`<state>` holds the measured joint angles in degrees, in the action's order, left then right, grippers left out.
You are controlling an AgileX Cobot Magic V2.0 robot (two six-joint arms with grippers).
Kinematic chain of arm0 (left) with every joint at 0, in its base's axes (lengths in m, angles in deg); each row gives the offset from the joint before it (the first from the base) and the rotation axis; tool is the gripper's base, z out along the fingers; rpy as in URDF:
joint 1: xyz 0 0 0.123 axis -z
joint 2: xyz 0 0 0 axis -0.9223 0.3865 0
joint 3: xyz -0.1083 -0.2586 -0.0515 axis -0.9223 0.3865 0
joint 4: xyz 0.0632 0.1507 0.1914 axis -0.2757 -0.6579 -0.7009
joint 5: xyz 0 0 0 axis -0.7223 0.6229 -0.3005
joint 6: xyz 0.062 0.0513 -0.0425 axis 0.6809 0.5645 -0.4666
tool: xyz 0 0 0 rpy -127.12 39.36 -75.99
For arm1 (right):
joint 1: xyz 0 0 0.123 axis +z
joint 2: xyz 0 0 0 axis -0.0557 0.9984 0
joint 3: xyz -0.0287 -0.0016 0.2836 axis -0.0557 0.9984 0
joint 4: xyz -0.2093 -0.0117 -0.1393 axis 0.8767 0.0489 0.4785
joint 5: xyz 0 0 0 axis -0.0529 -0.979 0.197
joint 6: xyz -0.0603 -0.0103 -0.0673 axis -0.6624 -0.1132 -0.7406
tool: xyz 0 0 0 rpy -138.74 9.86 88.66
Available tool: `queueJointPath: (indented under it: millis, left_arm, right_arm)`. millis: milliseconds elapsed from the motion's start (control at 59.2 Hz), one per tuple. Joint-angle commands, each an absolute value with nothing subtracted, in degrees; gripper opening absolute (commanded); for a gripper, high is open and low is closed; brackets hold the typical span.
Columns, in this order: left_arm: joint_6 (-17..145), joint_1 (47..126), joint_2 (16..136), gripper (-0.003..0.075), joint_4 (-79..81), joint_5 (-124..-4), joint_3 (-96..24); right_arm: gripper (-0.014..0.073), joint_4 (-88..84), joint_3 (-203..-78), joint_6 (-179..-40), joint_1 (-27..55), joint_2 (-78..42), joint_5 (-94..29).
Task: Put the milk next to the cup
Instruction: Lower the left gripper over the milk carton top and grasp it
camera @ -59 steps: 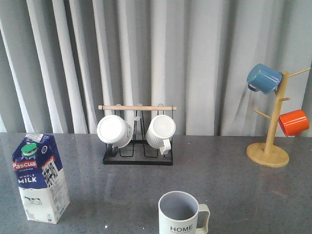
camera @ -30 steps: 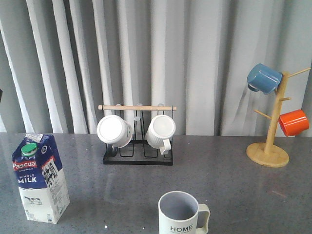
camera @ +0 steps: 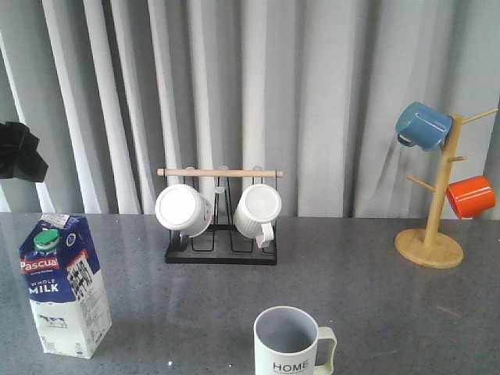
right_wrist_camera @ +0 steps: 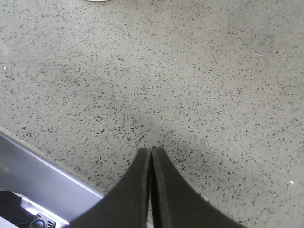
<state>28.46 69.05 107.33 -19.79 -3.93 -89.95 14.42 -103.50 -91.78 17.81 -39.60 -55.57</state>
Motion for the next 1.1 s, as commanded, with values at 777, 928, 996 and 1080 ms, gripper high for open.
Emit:
queueJointPath:
  millis: [777, 928, 996, 1080]
  left_arm:
    - [28.2, 69.2, 116.8, 0.0554, -22.5, -4.9, -91.5]
    - [28.3, 69.2, 117.9, 0.0554, -22.5, -5.1, -91.5]
    - [28.7, 69.2, 118.5, 0.0554, -22.5, -5.1, -91.5]
    - [29.2, 69.2, 119.2, 0.0554, -22.5, -4.9, -91.5]
  right_arm:
    - [-0.0008, 14.5, -105.1, -91.7, 17.8, -39.8, -52.5]
    - [-0.0008, 14.5, -105.1, -91.7, 17.8, -39.8, -52.5]
    - [-0.0008, 14.5, -105.1, -91.7, 17.8, -39.8, -52.5]
    - [-0.0008, 14.5, -105.1, -91.7, 17.8, -39.8, -52.5]
